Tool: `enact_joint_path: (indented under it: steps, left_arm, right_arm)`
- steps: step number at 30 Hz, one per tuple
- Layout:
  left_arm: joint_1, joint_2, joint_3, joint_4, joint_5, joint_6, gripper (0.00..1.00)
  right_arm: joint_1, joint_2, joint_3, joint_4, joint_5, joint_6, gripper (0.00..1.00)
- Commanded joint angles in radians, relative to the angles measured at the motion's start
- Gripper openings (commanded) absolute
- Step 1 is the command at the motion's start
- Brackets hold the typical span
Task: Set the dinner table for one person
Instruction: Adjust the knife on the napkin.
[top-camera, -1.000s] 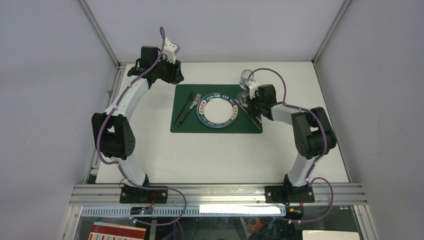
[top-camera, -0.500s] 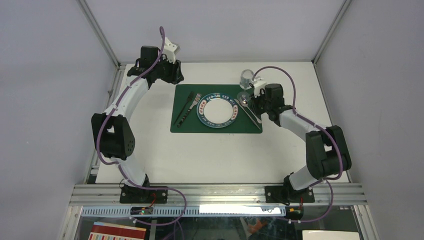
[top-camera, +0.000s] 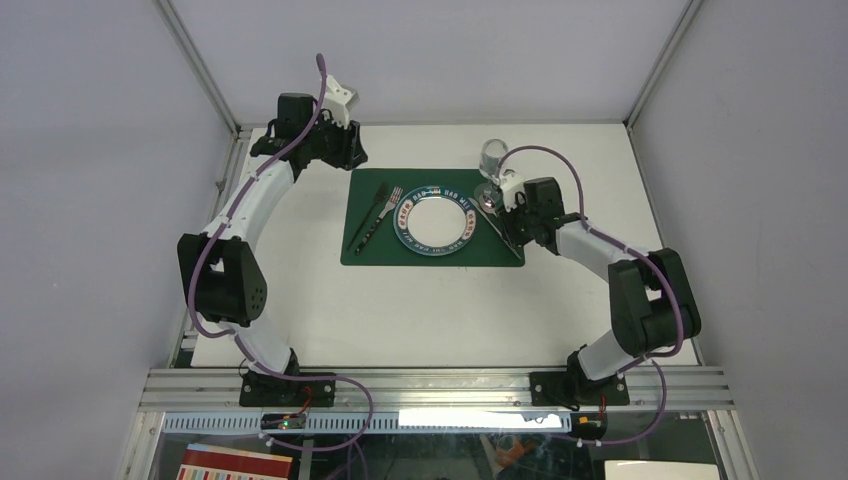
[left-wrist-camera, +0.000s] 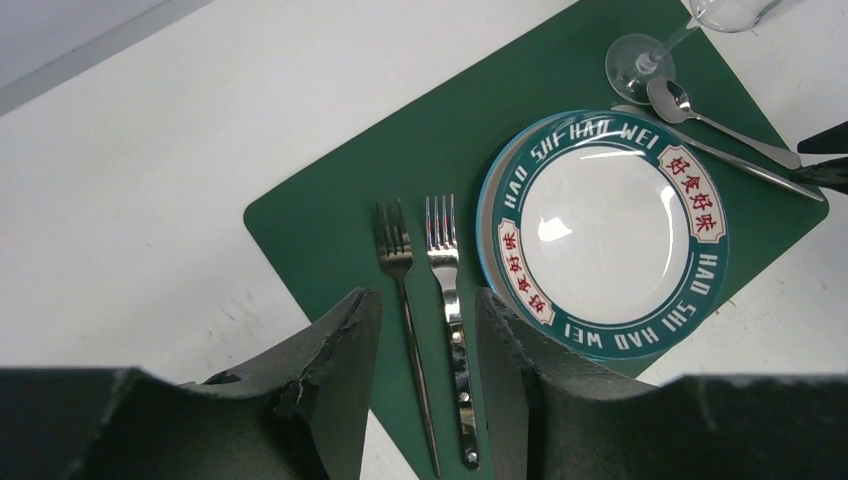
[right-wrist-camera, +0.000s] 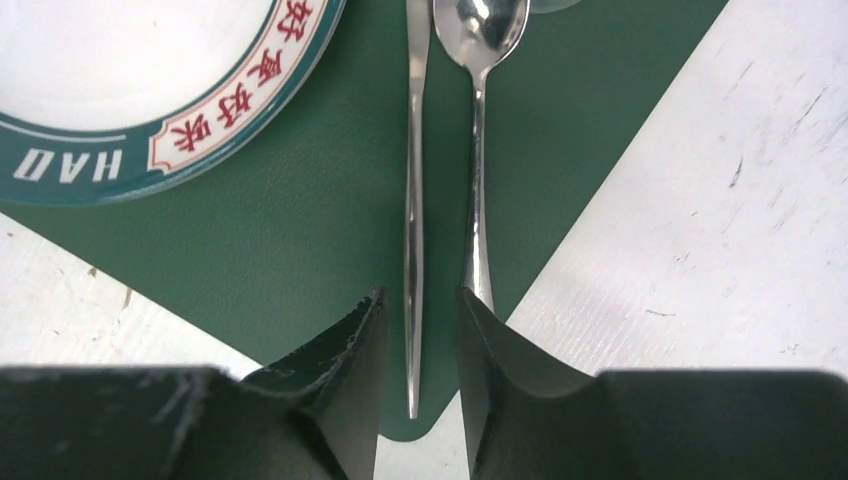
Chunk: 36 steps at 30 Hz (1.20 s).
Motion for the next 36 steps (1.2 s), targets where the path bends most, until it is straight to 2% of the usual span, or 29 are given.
enact_joint_path:
  steps: [1,6,17,28,36]
  left_arm:
    - [-0.010,-0.069,-0.005,0.053,0.041,0.010,0.41]
    - [-0.010,-0.085,-0.019,0.060,0.045,0.009,0.40]
    - [-0.010,-0.116,-0.045,0.081,0.052,0.007,0.40]
    - [-0.010,-0.128,-0.049,0.084,0.040,0.012,0.42]
    - [-0.010,-0.130,-0.056,0.086,0.044,0.013,0.43]
  right_arm:
    - [0.010,-0.004,0.027,-0.045,0.006,-0.024,0.34]
    - [0.022,0.043,0.050,-0.101,0.010,-0.034,0.33]
    - [0.035,0.074,0.044,-0.111,0.024,-0.044,0.32]
    - [0.054,0.072,0.044,-0.129,0.025,-0.050,0.12]
    - [0.060,0.054,0.038,-0.140,0.009,-0.046,0.10]
